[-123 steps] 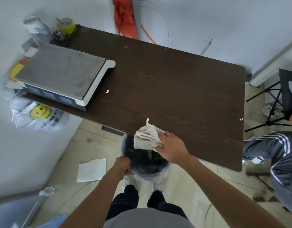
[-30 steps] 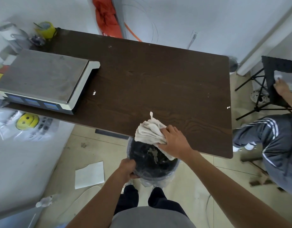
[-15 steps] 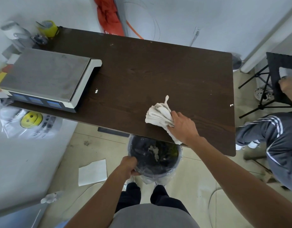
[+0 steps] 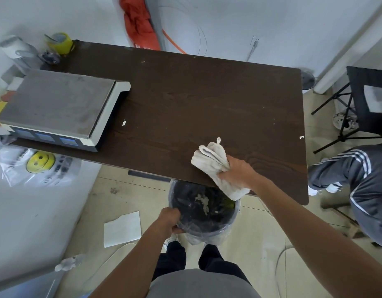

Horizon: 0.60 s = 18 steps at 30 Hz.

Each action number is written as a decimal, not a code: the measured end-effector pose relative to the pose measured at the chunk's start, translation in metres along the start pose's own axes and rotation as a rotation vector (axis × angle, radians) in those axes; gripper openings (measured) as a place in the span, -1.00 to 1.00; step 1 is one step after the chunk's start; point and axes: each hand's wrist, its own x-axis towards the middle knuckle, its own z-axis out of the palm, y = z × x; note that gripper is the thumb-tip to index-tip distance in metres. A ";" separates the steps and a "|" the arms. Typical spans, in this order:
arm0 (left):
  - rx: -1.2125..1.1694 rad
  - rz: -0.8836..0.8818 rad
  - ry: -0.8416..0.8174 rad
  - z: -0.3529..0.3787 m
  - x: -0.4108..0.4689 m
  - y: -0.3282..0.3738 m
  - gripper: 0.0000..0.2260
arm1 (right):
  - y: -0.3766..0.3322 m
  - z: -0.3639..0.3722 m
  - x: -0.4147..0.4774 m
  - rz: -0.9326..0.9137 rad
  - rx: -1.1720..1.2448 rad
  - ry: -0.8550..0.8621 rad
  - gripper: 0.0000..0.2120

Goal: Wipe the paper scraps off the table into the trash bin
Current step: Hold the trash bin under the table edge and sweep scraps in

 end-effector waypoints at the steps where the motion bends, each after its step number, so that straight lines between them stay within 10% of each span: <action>1: 0.003 0.001 -0.001 0.001 0.000 0.000 -0.75 | 0.002 -0.004 0.000 -0.003 -0.011 0.010 -0.64; 10: 0.025 0.010 -0.001 0.008 -0.002 0.004 -0.74 | 0.045 -0.035 -0.005 0.064 -0.401 0.351 -0.55; 18: 0.023 0.029 -0.020 0.014 -0.006 0.008 -0.73 | -0.005 0.032 -0.029 -0.113 -0.332 0.286 -0.55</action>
